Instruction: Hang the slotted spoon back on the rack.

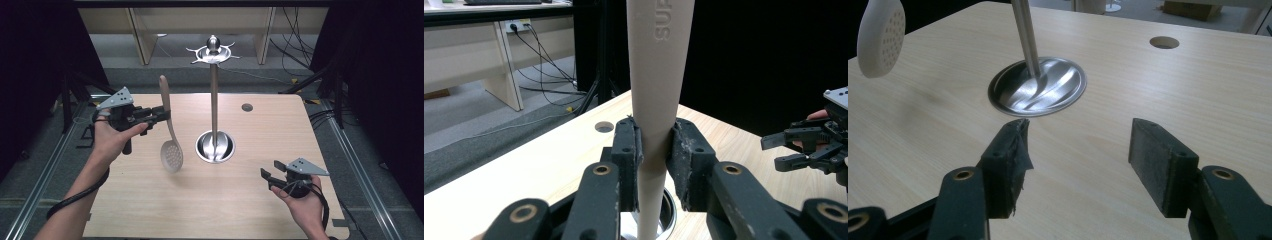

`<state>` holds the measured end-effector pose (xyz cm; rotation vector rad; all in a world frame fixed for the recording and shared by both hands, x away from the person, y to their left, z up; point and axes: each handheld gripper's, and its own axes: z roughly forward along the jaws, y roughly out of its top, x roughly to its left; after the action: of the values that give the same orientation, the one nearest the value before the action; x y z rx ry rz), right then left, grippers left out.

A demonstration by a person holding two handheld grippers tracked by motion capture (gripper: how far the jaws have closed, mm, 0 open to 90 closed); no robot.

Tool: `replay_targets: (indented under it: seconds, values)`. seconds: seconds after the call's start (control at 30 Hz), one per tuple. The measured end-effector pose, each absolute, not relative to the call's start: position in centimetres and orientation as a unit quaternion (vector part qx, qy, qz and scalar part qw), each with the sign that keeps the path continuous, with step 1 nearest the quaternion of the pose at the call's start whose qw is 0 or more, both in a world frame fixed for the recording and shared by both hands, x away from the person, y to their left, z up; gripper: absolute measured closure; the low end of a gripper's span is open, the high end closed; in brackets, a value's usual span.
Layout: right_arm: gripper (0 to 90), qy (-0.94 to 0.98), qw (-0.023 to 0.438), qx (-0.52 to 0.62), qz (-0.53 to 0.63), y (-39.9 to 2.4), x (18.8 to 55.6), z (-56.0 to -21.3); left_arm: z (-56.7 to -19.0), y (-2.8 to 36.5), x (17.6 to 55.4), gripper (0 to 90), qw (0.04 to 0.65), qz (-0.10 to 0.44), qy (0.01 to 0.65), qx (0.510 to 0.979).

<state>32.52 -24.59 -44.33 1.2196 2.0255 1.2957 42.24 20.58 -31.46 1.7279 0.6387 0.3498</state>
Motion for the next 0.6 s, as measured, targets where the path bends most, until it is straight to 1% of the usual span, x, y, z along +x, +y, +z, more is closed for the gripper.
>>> replay_targets:
  seconds: [0.03, 0.1, 0.37, 0.4, 0.43, 0.57, 0.6]
  values:
    - [41.4, 0.727, 0.208, 0.452, 0.473, -24.38, 32.39, -44.36, -31.44, 20.56, 42.26, 73.1, 0.592, 0.149, 0.275, 0.743]
    - [41.4, 0.733, 0.217, 0.444, 0.467, -24.56, 32.47, -44.29, -31.37, 20.53, 42.35, 73.1, 0.59, 0.148, 0.272, 0.745]
    - [41.4, 0.733, 0.217, 0.445, 0.466, -24.59, 32.48, -44.3, -31.23, 20.44, 42.56, 73.1, 0.588, 0.147, 0.271, 0.747]
    - [41.4, 0.726, 0.204, 0.462, 0.466, -24.4, 32.24, -44.27, -31.2, 20.42, 42.59, 73.1, 0.588, 0.147, 0.27, 0.748]
    - [41.4, 0.731, 0.212, 0.448, 0.468, -24.61, 32.48, -44.33, -31.16, 20.4, 42.62, 73.1, 0.588, 0.147, 0.27, 0.748]
    - [41.4, 0.726, 0.206, 0.457, 0.471, -24.39, 32.35, -44.36, -31.04, 20.37, 42.77, 73.1, 0.589, 0.146, 0.27, 0.748]
    - [41.4, 0.731, 0.215, 0.444, 0.471, -24.55, 32.52, -44.38, -31.0, 20.35, 42.84, 73.1, 0.589, 0.145, 0.27, 0.748]
